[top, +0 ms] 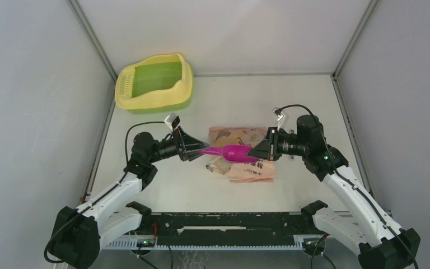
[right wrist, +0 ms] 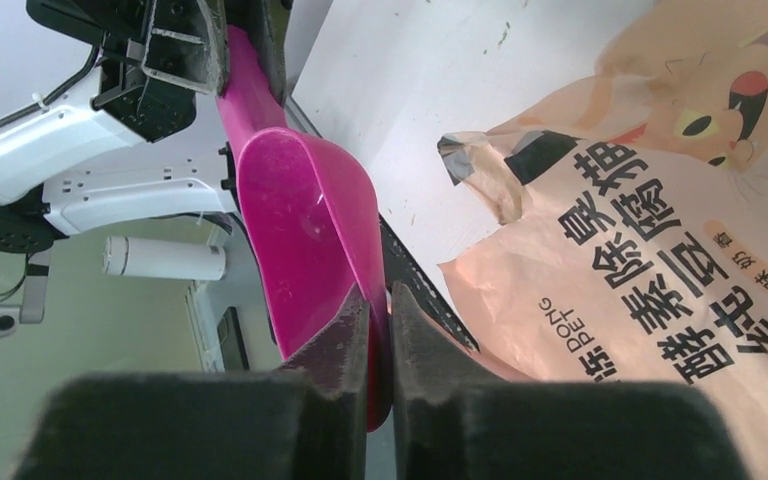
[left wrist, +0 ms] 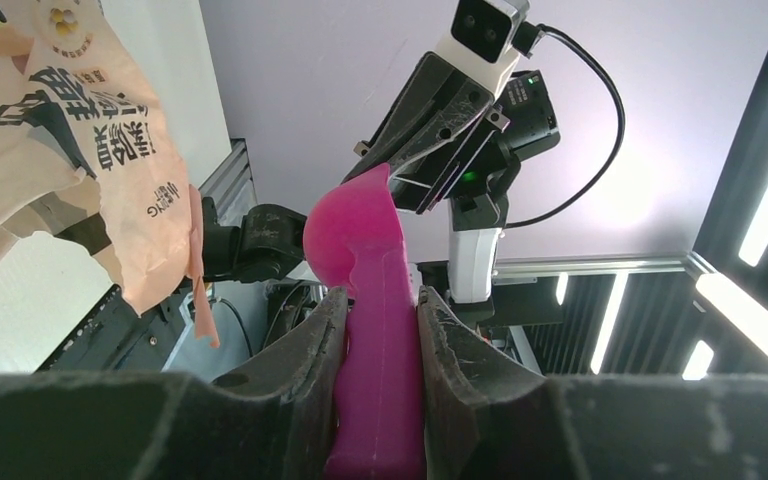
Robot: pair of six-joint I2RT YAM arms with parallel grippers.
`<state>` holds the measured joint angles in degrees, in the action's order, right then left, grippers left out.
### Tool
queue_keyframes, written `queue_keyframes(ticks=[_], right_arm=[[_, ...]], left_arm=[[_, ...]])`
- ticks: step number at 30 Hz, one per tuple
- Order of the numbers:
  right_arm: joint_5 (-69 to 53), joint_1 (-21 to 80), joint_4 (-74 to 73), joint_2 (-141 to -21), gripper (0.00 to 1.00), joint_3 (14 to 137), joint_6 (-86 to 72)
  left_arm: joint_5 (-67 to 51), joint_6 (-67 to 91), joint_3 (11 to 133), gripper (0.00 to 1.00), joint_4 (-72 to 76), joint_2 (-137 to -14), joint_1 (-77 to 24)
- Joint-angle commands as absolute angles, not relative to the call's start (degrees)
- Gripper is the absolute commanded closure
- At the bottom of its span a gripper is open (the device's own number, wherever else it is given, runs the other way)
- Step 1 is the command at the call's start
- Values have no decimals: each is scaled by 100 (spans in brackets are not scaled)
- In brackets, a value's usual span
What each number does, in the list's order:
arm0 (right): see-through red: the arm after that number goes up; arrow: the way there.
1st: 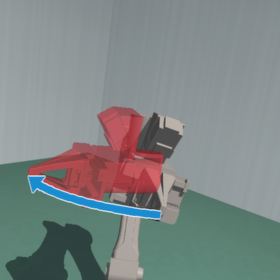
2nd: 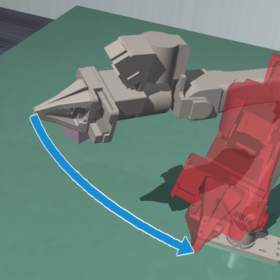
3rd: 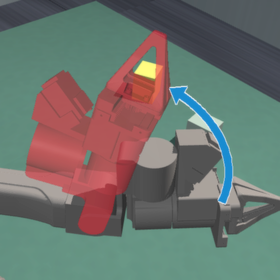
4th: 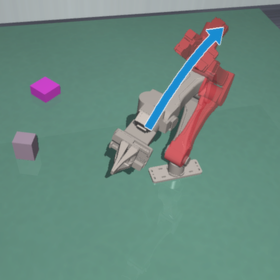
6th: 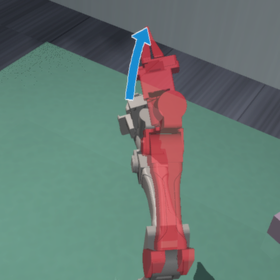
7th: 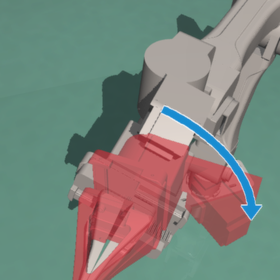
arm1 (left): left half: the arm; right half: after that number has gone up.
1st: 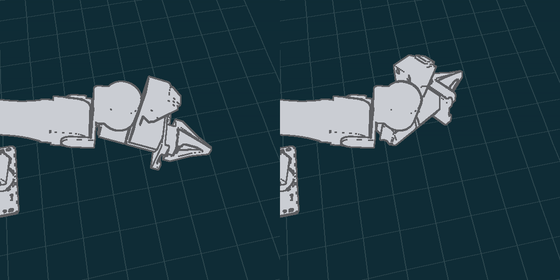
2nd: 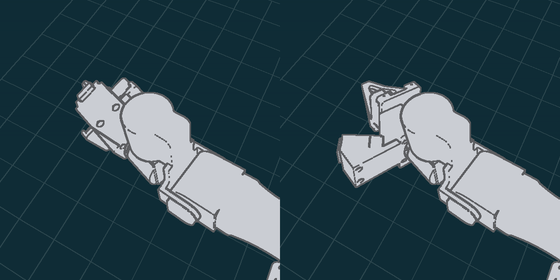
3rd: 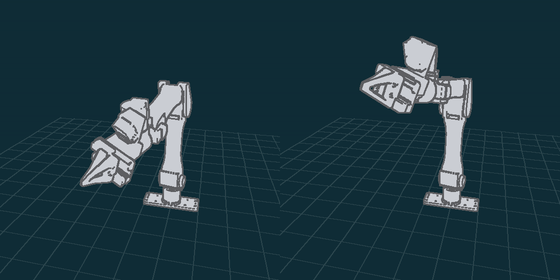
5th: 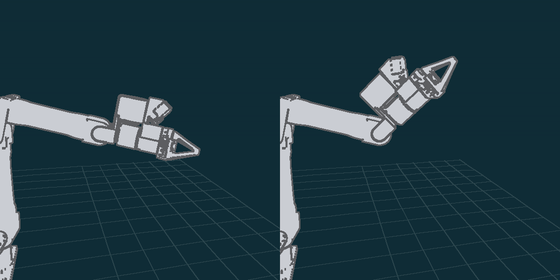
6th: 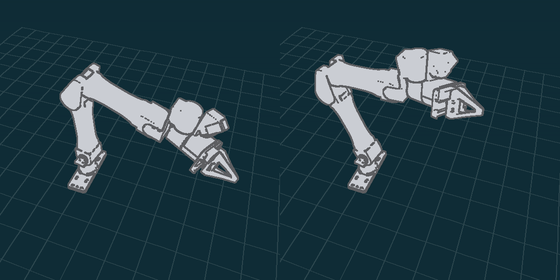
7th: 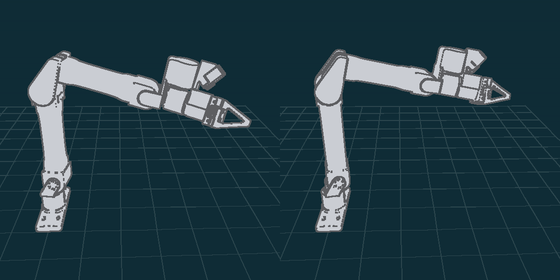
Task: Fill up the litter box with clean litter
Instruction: 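Pick up the spatula from the center of the board, then scoop the cat litter from the cat litter bag.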
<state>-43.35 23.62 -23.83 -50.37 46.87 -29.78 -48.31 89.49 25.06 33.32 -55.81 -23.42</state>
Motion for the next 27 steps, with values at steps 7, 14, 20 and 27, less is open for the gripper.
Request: queue_keyframes(ticks=[7, 14, 20, 27], right_arm=[[-3978, 1663, -3148, -4998, 26, 5353, -2381], [-3555, 1220, -3426, -5141, 23, 5423, -2344], [-2575, 1482, -3425, -5402, 25, 5600, -2255], [-2445, 1649, -3261, -5761, 28, 5695, -2297]], left_arm=[[-4587, 7751, 2717, 100, 1595, -4931, -2070], [-4119, 7090, 3089, 100, -294, -3933, -1745], [-3631, 6997, 3074, 100, -1625, -2952, -1743], [-2906, 7200, 2655, 100, -2509, -2017, -1741]])
